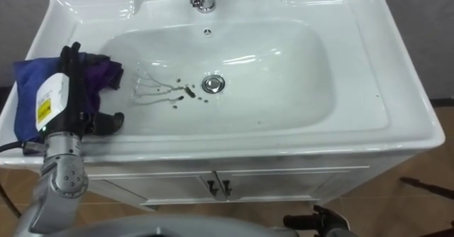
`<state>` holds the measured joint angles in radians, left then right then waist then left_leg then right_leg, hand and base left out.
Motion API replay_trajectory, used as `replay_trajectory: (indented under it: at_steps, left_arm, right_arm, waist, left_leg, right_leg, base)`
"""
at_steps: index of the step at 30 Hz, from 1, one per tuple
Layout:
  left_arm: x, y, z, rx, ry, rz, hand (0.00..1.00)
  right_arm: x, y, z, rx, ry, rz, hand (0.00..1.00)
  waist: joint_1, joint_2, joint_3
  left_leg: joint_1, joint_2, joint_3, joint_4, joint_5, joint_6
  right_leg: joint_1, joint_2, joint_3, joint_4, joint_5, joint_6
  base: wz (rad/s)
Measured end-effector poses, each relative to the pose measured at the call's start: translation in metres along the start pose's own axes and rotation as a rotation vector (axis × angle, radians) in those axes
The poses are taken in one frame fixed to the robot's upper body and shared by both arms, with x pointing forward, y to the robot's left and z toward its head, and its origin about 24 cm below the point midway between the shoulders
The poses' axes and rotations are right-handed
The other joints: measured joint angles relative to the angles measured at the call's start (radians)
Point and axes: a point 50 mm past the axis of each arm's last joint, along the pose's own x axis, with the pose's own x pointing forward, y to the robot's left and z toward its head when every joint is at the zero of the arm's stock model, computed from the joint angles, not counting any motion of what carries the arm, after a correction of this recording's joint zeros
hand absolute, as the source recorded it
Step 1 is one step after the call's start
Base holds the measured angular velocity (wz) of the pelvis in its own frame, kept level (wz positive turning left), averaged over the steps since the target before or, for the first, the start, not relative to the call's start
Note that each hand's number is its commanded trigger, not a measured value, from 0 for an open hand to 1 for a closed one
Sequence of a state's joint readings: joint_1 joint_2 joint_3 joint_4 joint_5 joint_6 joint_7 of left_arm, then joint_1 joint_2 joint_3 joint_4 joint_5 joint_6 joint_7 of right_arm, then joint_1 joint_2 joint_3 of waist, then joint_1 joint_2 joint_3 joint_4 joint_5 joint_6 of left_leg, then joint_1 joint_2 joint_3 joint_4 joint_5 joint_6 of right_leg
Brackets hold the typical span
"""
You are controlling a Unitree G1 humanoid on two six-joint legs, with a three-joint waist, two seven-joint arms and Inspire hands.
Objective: Wipe basin
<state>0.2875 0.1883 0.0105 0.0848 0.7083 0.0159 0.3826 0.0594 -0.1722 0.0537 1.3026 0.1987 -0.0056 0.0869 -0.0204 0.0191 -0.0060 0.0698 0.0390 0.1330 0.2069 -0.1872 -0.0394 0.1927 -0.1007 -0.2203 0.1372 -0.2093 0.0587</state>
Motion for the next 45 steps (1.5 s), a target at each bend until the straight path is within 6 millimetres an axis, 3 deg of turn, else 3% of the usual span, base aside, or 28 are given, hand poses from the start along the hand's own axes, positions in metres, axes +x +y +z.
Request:
replay_trajectory:
  at_steps: [8, 13, 19, 26, 32, 45]
  left_arm:
    - [0.008, 0.027, 0.023, 0.063, -0.133, 0.182, 0.00]
    - [0.008, 0.029, 0.026, 0.069, -0.156, 0.210, 0.00]
    - [0.005, 0.015, 0.012, 0.080, -0.106, 0.166, 0.00]
    - [-0.005, -0.007, -0.013, 0.093, 0.004, 0.065, 0.00]
    - [-0.008, -0.014, -0.023, 0.059, 0.052, 0.065, 0.00]
    - [-0.009, -0.018, -0.027, 0.042, 0.087, 0.049, 0.00]
  right_arm:
    - [-0.001, -0.005, 0.000, 0.024, -0.013, -0.018, 0.00]
    - [-0.001, -0.008, -0.002, 0.023, -0.008, -0.025, 0.00]
    - [-0.001, -0.008, -0.002, 0.021, -0.012, -0.024, 0.00]
    - [-0.002, -0.009, -0.009, 0.037, 0.003, -0.027, 0.00]
    - [-0.003, -0.012, -0.008, 0.028, 0.005, -0.034, 0.00]
    - [-0.002, -0.013, -0.006, 0.029, 0.015, -0.045, 0.00]
  waist:
    - [0.001, 0.024, 0.0091]
    - [0.002, 0.033, 0.0041]
    - [0.001, 0.025, 0.0042]
    - [0.004, 0.003, -0.0016]
    - [0.000, 0.017, -0.0088]
    - [0.001, 0.024, -0.0075]
  left_leg:
    - [-0.011, 0.000, -0.009, 0.004, -0.001, 0.000]
    - [-0.009, 0.000, -0.008, 0.004, -0.001, 0.000]
    - [-0.005, 0.000, -0.004, 0.002, -0.001, 0.000]
    - [-0.002, 0.000, -0.003, 0.006, -0.001, 0.000]
    - [0.009, 0.001, 0.005, -0.006, -0.001, -0.001]
    - [0.010, 0.001, 0.009, -0.012, -0.001, -0.001]
  right_leg:
    - [-0.004, 0.001, -0.008, -0.002, 0.000, 0.000]
    - [-0.004, 0.001, -0.006, -0.003, 0.000, 0.000]
    - [-0.002, 0.001, -0.002, -0.002, 0.000, 0.000]
    - [0.001, 0.001, -0.004, 0.000, 0.000, 0.000]
    - [0.002, 0.001, 0.001, 0.001, 0.001, 0.000]
    - [0.000, 0.001, 0.000, -0.002, 0.001, 0.000]
  base:
    - [0.02]
    - [0.00]
    - [-0.01]
    - [0.00]
    - [-0.04]
    - [0.00]
